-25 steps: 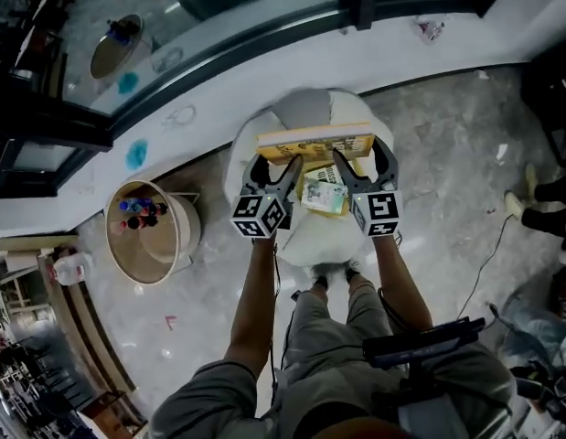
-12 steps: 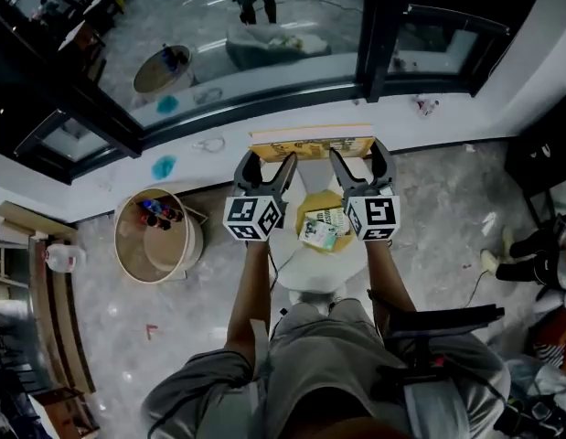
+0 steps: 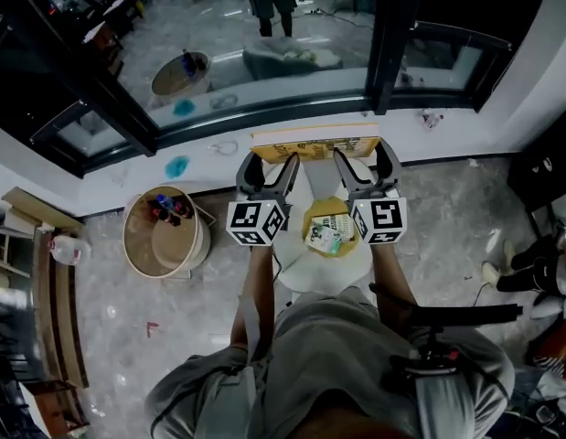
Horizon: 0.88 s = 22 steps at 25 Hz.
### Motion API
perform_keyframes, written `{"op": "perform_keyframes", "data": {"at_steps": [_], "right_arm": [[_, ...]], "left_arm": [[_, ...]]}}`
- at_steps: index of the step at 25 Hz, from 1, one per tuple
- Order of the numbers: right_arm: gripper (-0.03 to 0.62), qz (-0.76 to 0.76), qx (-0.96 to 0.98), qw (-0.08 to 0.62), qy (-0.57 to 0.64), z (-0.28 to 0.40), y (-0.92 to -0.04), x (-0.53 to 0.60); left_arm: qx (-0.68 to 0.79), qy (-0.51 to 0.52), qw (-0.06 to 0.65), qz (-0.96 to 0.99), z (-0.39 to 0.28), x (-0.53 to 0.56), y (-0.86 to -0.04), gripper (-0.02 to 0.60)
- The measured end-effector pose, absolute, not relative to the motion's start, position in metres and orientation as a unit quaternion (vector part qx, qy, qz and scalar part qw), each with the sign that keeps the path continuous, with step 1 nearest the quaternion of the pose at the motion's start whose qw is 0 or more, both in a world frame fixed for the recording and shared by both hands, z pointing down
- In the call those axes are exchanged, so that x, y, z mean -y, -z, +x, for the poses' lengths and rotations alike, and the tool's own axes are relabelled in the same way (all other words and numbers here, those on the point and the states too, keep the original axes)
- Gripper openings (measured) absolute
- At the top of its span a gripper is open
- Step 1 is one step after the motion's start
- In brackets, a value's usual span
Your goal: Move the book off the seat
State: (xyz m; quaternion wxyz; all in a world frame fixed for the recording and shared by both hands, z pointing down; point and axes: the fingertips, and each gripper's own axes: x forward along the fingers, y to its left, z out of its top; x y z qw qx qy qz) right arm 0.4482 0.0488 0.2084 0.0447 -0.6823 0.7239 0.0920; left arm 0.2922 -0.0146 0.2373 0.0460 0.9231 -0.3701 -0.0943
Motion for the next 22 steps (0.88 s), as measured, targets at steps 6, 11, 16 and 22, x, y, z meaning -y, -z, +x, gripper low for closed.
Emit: {"op": "perform_keyframes", "data": {"at_steps": [6, 11, 16, 22], "right_arm": [[0.344, -0.669, -0.737, 0.054, -0.082, 0.455, -0.214, -0.053], [0.344, -0.627, -0.773, 0.072, -0.066, 0.445, -0.219, -0.045], [0.344, -0.556, -0.823, 0.107, -0.041, 0.409, -0.224, -0.024], [0.344, -0.457, -0.880, 0.132, -0.001, 0.323, -0.233, -0.011]], "left_arm": [[0.388, 0.095, 0.041, 0.916, 0.295, 0.004, -0.237, 0.359], [0.440, 0.089, 0.027, 0.893, 0.279, -0.007, -0.235, 0.359], [0.523, 0.076, 0.000, 0.849, 0.237, -0.017, -0.229, 0.359], [0.620, 0.033, -0.010, 0.784, 0.155, -0.046, -0.231, 0.359]]}}
